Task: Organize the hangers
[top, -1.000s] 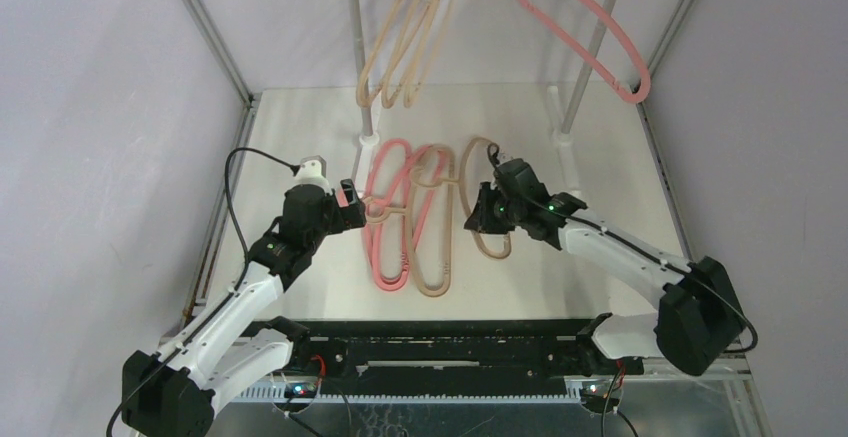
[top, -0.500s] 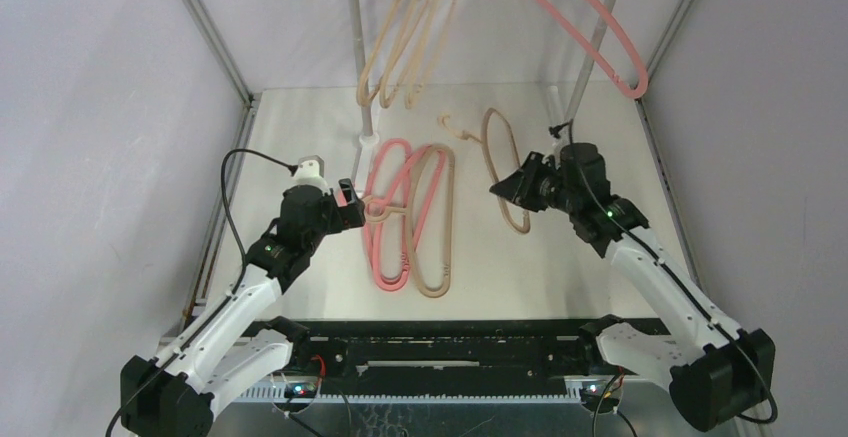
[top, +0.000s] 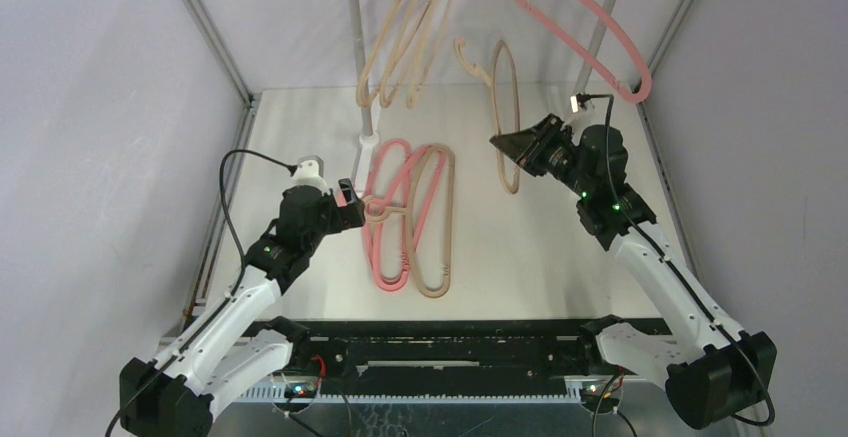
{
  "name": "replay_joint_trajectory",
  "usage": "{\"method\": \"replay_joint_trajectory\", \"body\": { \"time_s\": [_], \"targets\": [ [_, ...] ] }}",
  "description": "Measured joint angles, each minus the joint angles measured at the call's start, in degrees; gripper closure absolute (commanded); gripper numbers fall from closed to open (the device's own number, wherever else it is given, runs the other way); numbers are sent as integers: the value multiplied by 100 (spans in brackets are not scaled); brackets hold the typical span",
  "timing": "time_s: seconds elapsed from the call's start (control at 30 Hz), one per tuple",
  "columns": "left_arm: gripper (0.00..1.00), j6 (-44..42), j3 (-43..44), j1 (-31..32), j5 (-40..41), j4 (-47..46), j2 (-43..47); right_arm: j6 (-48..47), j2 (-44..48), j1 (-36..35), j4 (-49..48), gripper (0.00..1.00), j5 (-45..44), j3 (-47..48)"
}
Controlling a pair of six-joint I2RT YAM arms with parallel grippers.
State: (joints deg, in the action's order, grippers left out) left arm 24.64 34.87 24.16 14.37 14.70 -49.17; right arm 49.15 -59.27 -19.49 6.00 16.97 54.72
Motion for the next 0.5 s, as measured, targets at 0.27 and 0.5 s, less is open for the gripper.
{"method": "replay_joint_trajectory", "body": {
  "time_s": [0.27, 0.5],
  "targets": [
    [1, -2, 0, 2, 0, 0, 55, 586, -260, 42, -1202, 100, -122, 229],
    [0, -2, 0, 9, 0, 0, 39, 1180, -907, 55, -2135, 100, -70, 791]
  ]
}}
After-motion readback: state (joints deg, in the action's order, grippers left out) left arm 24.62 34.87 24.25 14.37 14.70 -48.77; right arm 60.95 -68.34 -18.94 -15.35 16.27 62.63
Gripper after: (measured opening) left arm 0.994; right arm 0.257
